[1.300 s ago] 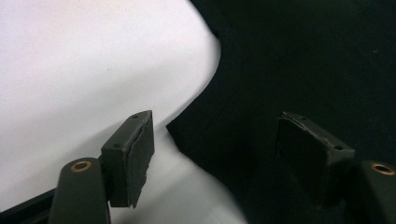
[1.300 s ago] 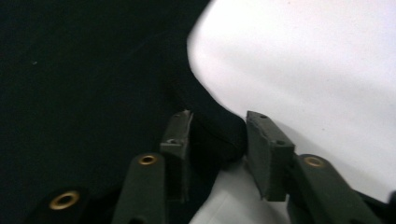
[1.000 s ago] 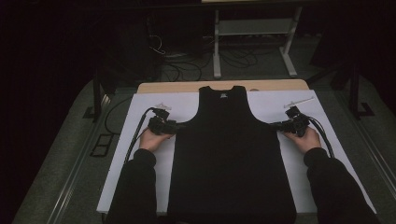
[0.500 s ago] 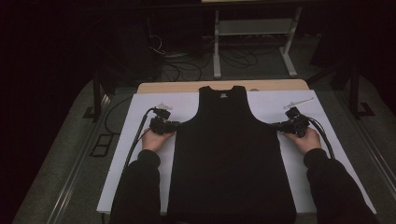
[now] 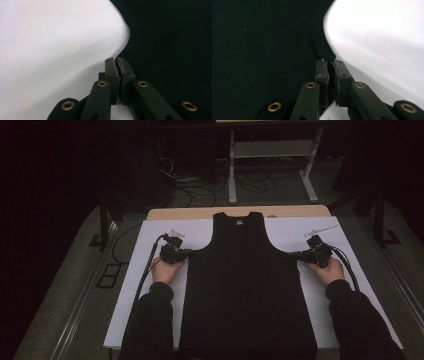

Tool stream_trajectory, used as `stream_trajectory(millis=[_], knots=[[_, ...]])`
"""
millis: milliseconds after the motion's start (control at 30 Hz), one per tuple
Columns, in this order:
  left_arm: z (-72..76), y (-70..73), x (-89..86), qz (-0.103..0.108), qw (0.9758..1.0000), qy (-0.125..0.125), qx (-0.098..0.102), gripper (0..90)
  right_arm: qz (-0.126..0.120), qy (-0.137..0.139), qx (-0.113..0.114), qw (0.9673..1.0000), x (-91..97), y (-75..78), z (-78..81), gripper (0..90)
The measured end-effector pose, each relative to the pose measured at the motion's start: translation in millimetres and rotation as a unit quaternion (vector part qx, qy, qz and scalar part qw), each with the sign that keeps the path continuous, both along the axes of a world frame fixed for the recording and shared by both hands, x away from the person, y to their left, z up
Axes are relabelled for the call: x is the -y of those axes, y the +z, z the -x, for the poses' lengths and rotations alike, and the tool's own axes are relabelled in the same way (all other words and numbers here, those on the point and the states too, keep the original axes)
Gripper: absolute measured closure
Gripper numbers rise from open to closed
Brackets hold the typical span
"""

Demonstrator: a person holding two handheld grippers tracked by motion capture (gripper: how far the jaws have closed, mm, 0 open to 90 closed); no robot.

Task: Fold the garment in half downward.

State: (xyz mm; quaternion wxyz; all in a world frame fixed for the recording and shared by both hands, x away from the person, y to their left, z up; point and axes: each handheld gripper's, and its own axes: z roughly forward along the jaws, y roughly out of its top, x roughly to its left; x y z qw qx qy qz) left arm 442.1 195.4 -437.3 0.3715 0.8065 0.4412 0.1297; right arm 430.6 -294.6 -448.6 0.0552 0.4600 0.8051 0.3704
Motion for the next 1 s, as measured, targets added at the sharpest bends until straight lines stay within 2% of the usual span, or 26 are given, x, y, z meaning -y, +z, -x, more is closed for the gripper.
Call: stream_trajectory(millis=[133, 300, 367, 500, 567, 700, 933, 1000], knots=[[2.0, 3.5, -1.8, 0.004, 1.0, -0.004, -0.001, 86.6, -0.005, -0.002, 0.002, 1.0, -0.8, 1.4, 2.5, 82.1], [7.4, 8.9, -5.0, 0.021, 0.9998, -0.004, 0.003, 86.6, -0.014, 0.0, 0.005, 0.9999, -1.8, 6.0, 8.1, 82.1], [9.7, 11.3, -7.4, 0.033, 0.9994, -0.005, 0.002, 86.6, -0.017, 0.0, 0.009, 0.9998, -1.9, 8.4, 10.7, 82.0], [14.0, 16.1, -11.4, 0.04, 0.9992, -0.008, 0.001, 86.6, -0.024, -0.003, 0.012, 0.9996, -0.5, 10.8, 14.8, 81.9], [17.5, 18.1, -12.4, 0.053, 0.9985, -0.007, 0.005, 86.6, -0.029, -0.005, 0.01, 0.9995, 0.4, 11.3, 16.7, 81.9], [24.6, 20.9, -15.1, 0.051, 0.9985, -0.018, 0.01, 86.6, -0.034, -0.008, 0.014, 0.9993, 1.6, 14.2, 21.2, 81.9], [39.3, 23.7, -17.4, 0.065, 0.9974, -0.026, 0.017, 86.6, -0.043, -0.008, 0.022, 0.9988, 4.0, 20.7, 31.9, 81.9], [43.0, 24.6, -18.7, 0.063, 0.9974, -0.03, 0.018, 86.6, -0.045, -0.01, 0.022, 0.9987, 4.3, 22.0, 35.1, 81.8]])
